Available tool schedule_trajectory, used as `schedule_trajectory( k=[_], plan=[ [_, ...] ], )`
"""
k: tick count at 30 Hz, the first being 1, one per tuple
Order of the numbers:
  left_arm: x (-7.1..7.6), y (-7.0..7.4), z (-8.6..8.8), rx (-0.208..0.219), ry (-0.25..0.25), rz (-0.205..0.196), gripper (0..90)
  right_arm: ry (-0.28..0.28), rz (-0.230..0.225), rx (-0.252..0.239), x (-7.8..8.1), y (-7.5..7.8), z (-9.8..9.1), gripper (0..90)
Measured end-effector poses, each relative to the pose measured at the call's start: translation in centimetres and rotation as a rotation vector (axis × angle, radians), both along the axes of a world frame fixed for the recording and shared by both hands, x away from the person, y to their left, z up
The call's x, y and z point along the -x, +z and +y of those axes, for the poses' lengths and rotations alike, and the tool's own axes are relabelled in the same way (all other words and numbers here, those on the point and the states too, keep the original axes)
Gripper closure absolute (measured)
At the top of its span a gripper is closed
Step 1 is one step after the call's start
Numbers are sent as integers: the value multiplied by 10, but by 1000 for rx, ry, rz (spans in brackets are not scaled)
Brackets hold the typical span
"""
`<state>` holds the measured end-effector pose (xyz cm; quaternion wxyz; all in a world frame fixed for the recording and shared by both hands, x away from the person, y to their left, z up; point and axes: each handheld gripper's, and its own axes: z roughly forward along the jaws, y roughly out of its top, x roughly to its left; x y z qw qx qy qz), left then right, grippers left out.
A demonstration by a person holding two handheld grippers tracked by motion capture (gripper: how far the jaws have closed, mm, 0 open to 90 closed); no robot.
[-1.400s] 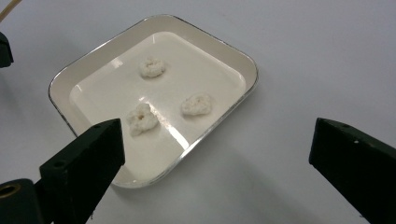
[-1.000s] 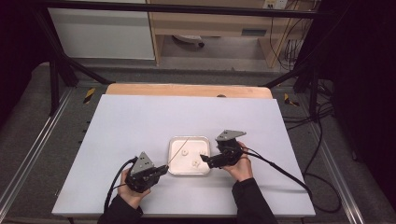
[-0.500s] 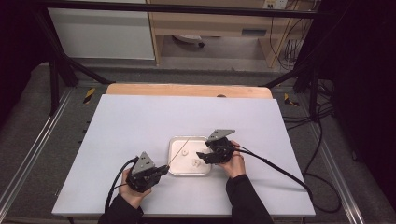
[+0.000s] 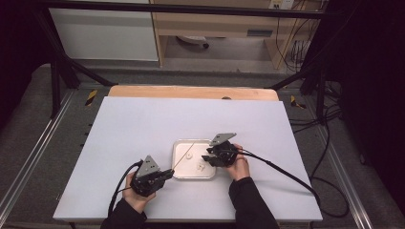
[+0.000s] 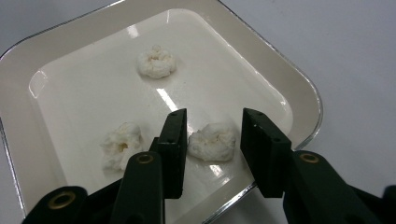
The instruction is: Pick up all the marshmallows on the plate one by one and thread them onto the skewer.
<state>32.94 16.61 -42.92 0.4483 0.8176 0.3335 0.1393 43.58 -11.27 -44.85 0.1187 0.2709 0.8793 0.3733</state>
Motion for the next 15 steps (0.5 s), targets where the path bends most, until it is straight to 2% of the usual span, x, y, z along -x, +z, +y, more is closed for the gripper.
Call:
schedule_trajectory(
  k=[5,11,15],
  plan=[
    [0,0,0,-1,-2,-1,884,-1,14,-9,-1,-1,0,667],
    [1,0,-1,0,-3,-3,884,-33,23,-22,0,-1,0,697],
    [1,0,-1,3,-1,-5,884,-50,49,-64,1,4,-2,701]
  ],
)
